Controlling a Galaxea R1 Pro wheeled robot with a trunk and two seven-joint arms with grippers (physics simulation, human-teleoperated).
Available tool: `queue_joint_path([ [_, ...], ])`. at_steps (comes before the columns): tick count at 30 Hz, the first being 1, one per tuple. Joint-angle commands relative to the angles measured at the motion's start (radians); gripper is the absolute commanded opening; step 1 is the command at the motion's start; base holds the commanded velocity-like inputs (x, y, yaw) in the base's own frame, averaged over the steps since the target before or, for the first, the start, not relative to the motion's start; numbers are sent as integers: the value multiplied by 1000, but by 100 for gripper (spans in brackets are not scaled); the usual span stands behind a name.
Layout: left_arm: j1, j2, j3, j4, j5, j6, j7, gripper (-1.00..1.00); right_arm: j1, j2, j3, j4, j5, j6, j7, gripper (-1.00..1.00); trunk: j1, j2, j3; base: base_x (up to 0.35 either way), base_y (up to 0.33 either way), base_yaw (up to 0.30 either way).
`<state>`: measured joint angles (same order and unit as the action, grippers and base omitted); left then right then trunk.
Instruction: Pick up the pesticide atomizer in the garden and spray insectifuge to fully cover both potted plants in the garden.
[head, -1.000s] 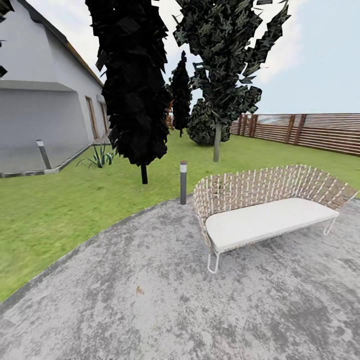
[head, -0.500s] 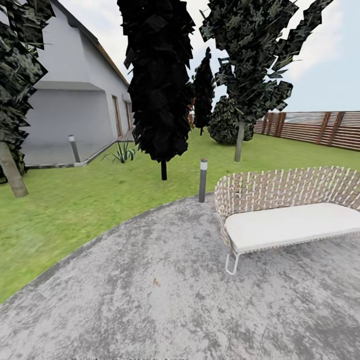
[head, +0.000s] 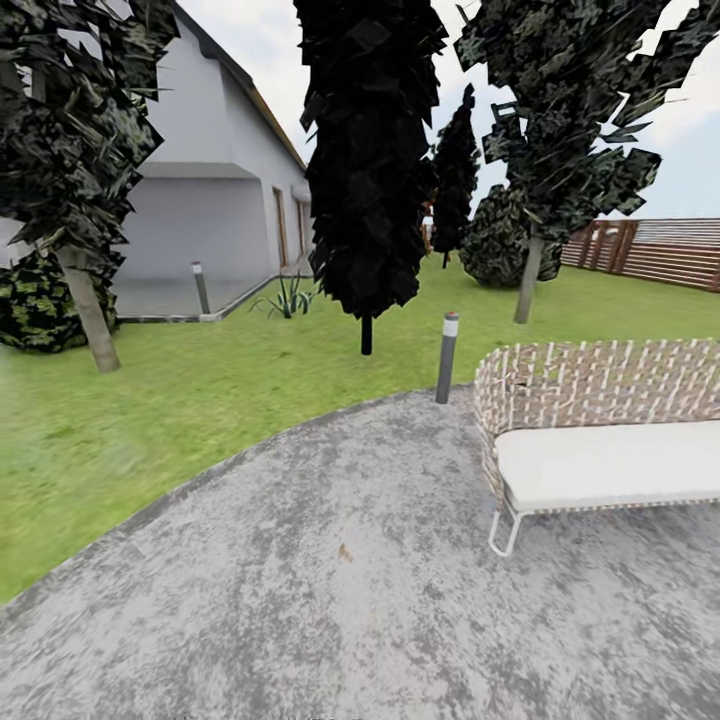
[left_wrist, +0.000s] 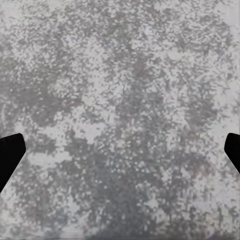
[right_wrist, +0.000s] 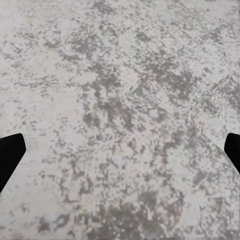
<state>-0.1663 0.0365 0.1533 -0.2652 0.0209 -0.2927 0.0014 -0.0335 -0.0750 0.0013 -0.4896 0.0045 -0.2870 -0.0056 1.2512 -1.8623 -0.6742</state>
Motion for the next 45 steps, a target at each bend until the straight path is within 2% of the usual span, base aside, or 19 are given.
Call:
queue_joint_path([
  [1, -1, 0, 0, 1, 2, -3, 0, 100, 0, 0, 0, 0, 0, -3, -1, 100, 4, -8, -5, 0, 0, 277],
  [45, -1, 0, 0, 1, 2, -4, 0, 100, 0, 0, 0, 0, 2, -3, -1, 100, 172, -316, -171, 0, 0, 277],
])
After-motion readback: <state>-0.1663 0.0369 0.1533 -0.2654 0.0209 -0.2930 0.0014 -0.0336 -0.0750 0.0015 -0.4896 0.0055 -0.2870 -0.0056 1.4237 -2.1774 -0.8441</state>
